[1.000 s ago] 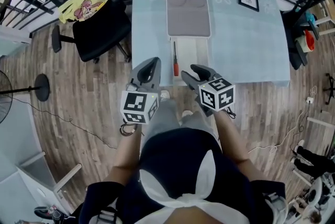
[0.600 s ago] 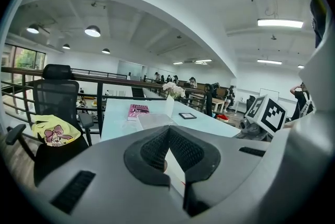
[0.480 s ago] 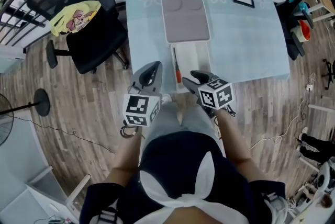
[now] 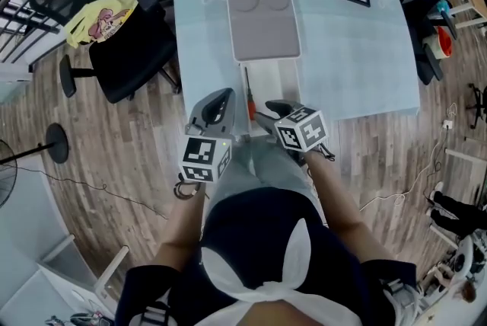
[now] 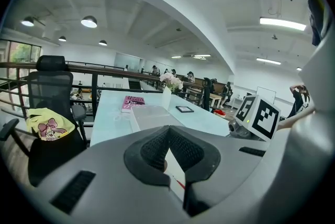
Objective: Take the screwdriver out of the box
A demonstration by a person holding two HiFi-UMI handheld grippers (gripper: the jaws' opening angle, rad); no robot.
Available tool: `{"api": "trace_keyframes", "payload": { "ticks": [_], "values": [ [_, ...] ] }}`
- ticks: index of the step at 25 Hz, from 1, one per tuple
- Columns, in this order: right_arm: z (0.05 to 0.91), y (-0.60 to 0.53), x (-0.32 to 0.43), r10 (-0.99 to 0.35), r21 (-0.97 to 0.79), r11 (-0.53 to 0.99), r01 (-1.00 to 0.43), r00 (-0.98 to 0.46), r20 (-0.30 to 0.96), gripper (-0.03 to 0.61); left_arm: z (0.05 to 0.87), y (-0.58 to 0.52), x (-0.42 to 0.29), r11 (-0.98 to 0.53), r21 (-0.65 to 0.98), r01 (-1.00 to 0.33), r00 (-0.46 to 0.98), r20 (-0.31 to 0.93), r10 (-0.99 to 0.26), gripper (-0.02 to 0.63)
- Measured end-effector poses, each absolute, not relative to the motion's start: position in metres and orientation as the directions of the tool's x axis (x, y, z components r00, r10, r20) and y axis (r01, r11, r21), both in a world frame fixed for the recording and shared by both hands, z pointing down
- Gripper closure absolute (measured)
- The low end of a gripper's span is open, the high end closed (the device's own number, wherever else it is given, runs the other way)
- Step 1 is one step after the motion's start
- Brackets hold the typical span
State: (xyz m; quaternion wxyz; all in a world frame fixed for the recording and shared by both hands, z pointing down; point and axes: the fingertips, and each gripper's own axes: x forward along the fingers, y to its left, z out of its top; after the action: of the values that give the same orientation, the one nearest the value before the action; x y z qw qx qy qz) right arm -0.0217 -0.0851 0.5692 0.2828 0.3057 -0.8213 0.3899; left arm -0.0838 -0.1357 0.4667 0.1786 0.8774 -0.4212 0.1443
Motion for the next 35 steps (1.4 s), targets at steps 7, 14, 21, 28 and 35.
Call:
{"api": "trace_keyframes", "payload": {
  "ticks": [7,14,21,28,35],
  "values": [
    [0.593,-0.091,-0.025,-0.193,-0.484,0.515,-0.708,-0.646,0.739,0.391,0.468,-0.147,-0.082,-0.568,0.179,-0.804,0.586,0.408,-0.701,0.597],
    [0.618,-0.094,-0.023,-0.117,-0.5,0.497,-0.71,-0.625,0.772,0.391,0.475,-0.15,-0.083,-0.562,0.182,-0.807,0.579,0.43,-0.693,0.597],
    [0.633,-0.095,-0.032,-0.028,-0.53,0.506,-0.68,-0.627,0.778,0.391,0.476,-0.162,-0.085,-0.562,0.179,-0.808,0.577,0.434,-0.692,0.597],
    [0.648,-0.093,-0.032,0.029,-0.532,0.512,-0.675,-0.605,0.796,0.398,0.484,-0.165,-0.077,-0.575,0.187,-0.796,0.59,0.451,-0.67,0.597],
    [0.657,-0.09,-0.035,0.088,-0.556,0.511,-0.655,-0.604,0.792,0.424,0.491,-0.165,-0.075,-0.579,0.177,-0.796,0.584,0.478,-0.656,0.597]
  ]
}}
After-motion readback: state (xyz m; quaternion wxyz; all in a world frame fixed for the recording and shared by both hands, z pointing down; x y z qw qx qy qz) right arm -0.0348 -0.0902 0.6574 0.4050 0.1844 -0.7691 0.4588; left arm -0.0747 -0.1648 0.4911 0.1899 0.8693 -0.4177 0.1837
